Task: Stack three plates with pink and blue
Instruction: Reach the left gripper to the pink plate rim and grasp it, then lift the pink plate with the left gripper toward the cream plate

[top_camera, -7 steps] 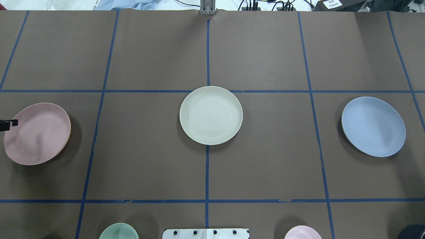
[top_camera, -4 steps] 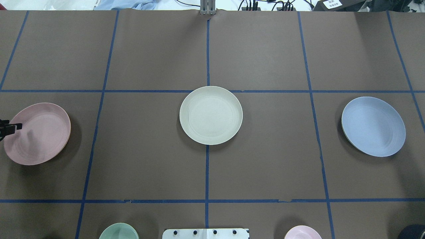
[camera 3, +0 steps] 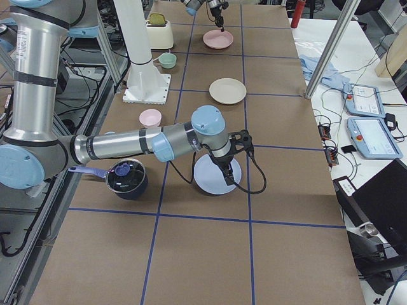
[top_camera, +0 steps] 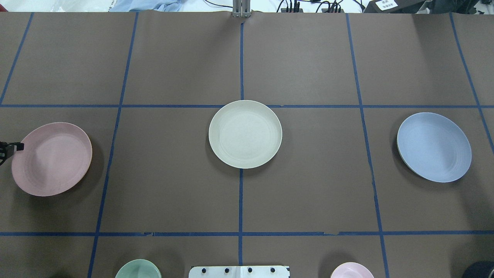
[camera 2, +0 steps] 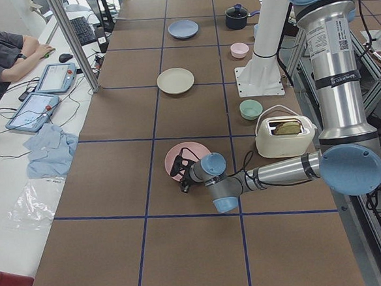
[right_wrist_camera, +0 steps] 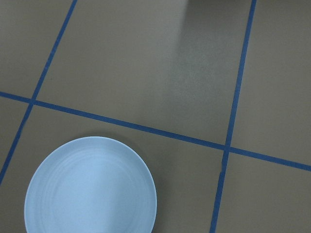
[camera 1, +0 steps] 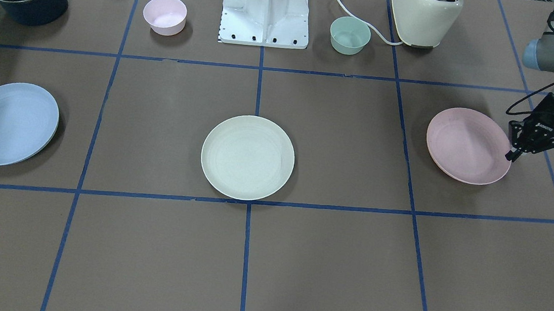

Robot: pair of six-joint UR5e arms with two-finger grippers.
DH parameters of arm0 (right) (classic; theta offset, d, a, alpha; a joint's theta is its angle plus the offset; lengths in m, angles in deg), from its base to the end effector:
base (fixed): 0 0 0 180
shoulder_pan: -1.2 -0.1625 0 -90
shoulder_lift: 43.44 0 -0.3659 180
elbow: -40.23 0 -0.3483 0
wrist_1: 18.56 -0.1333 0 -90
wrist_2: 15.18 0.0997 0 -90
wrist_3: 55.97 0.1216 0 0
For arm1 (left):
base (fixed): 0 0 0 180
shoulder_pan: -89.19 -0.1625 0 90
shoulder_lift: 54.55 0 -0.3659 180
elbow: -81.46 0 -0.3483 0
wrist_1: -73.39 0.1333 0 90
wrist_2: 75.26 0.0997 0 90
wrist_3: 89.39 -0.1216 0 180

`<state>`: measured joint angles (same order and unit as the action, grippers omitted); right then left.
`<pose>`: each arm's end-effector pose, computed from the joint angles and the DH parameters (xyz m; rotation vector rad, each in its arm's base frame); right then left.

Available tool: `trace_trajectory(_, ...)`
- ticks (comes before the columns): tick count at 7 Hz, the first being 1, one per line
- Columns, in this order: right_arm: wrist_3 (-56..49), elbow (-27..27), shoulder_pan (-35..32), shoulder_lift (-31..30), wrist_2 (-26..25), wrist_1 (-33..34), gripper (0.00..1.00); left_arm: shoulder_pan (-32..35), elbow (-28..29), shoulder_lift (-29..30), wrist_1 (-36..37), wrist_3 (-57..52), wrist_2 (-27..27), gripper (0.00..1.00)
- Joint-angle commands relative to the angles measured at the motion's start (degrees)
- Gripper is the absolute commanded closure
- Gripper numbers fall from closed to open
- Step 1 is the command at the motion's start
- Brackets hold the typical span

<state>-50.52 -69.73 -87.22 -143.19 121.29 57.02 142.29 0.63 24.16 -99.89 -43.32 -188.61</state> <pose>0.0339 -0.4074 0.4960 0.3559 -0.8210 -0.1113 0.1718 -0.3706 0.6054 0.5661 0.9877 0.0809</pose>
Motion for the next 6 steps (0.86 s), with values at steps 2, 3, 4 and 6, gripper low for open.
trace_trajectory(2, 0.0, 0.0, 0.0, 0.0, 0.12, 0.0, 0.0, 8.14, -6.15, 1.18, 4.77, -0.1, -12.74, 1.0)
trace_trajectory(3, 0.0, 0.0, 0.0, 0.0, 0.12, 0.0, 0.0, 8.34, -11.75, 1.53, 11.06, -0.01, -13.03, 1.0)
trace_trajectory(4, 0.0, 0.0, 0.0, 0.0, 0.12, 0.0, 0.0, 8.34, -19.9, 2.84, 21.48, 0.68, -12.69, 1.0)
trace_trajectory(6, 0.0, 0.0, 0.0, 0.0, 0.73, 0.0, 0.0, 7.47, -27.08, 11.24, 36.21, 6.0, -12.07, 1.0)
